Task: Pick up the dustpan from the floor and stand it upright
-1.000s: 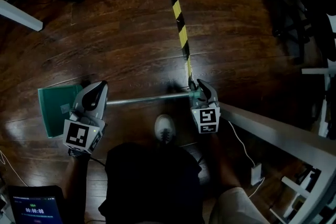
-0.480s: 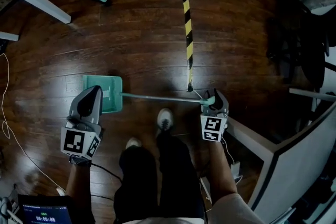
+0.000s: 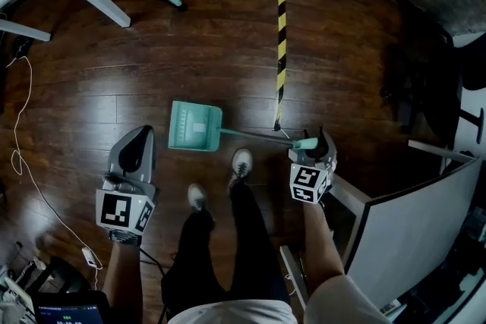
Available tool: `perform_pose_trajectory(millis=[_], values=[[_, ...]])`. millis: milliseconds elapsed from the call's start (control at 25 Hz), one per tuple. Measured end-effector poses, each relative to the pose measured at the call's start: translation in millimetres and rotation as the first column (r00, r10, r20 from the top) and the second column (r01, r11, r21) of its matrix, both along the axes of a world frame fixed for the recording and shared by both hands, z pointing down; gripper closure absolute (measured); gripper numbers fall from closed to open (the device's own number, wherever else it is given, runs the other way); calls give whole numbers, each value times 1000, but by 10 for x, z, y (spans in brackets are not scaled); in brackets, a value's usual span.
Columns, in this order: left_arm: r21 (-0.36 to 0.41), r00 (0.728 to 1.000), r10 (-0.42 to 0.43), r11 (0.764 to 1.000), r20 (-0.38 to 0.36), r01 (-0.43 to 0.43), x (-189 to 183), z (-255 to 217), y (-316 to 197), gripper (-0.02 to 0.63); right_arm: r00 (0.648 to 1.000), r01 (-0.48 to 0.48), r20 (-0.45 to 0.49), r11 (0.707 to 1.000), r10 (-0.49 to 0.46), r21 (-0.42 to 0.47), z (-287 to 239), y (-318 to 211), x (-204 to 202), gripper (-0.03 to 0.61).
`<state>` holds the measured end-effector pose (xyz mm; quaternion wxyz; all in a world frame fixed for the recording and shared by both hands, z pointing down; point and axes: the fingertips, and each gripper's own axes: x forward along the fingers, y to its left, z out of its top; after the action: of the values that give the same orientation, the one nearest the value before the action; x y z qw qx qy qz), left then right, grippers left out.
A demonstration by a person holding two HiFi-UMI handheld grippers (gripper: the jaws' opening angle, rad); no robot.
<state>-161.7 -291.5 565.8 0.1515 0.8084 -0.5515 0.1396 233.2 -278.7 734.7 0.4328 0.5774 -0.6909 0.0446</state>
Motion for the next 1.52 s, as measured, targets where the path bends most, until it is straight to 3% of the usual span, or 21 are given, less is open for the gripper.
perform_pose_trajectory(millis=[360,480,680,800,1000,1120,1520], values=[[-13,997,-58,998,42,58,-504,-454,452,614,981,195,-21,981,-195,-4,-371,-68,-1023,365],[-21,997,-62,998,45,63,-593,-544,548,614,956,293,-17,955,-294,-53,-427,7,-1357,334],[-10,998,-53,999,35,53,-641,-664,602,614,894,441,-15,885,-448,-148,-494,200,-1825,284],[9,999,-46,999,26,46,-657,-746,614,614,891,446,-10,880,-454,-166,-540,308,-1980,279],[34,999,-44,998,24,44,-749,-824,692,614,935,350,2,918,-356,-189,-561,445,-2006,279],[40,999,-45,998,20,44,-809,-860,749,614,947,316,11,923,-322,-217,-542,534,-1988,276],[47,1000,9,999,20,-10,-705,-910,922,614,912,386,-20,873,-410,-297,-481,904,-1841,199]])
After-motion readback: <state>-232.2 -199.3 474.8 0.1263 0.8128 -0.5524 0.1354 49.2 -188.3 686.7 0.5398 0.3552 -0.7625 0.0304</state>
